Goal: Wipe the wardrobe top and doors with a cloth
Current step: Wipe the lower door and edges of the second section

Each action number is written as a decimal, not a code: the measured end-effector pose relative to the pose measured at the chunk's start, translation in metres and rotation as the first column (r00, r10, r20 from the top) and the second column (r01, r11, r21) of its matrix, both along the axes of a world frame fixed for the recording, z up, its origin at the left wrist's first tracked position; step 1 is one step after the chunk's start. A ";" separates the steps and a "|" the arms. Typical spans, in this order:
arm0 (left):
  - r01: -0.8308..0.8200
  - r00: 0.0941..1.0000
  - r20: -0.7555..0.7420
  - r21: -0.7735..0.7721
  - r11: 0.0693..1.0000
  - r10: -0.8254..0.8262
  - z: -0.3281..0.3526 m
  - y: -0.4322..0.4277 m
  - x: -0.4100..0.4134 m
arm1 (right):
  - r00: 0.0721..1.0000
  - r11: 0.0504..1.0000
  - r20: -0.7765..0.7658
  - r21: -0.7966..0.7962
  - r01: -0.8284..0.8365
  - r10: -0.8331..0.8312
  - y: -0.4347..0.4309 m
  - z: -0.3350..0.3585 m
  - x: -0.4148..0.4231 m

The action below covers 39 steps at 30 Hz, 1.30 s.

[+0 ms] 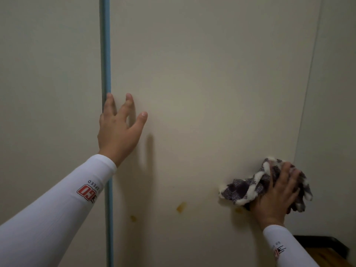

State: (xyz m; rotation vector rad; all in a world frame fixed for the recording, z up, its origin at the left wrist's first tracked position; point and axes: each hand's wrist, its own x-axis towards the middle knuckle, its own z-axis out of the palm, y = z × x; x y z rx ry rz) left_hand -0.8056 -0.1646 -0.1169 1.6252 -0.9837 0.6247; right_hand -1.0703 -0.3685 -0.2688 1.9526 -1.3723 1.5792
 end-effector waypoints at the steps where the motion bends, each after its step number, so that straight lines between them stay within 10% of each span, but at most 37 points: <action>1: 0.004 1.000 -0.002 0.007 1.000 -0.004 0.000 0.001 0.000 | 1.000 1.000 -0.012 0.022 0.012 -0.012 0.002 -0.003 0.002; 9: 0.020 0.999 0.038 0.058 0.998 -0.022 -0.003 0.004 0.006 | 0.987 0.997 -0.153 -0.053 -0.048 0.039 0.038 -0.020 0.060; 16: 0.430 0.865 -0.183 -0.210 0.878 -0.467 -0.025 0.025 0.010 | 0.979 0.989 -0.176 -0.087 -0.120 0.103 0.080 -0.014 0.126; 39: 0.256 0.965 -0.106 0.193 0.947 -0.239 -0.100 0.036 0.004 | 0.877 0.910 -0.379 -0.169 -0.380 0.296 0.153 -0.024 0.248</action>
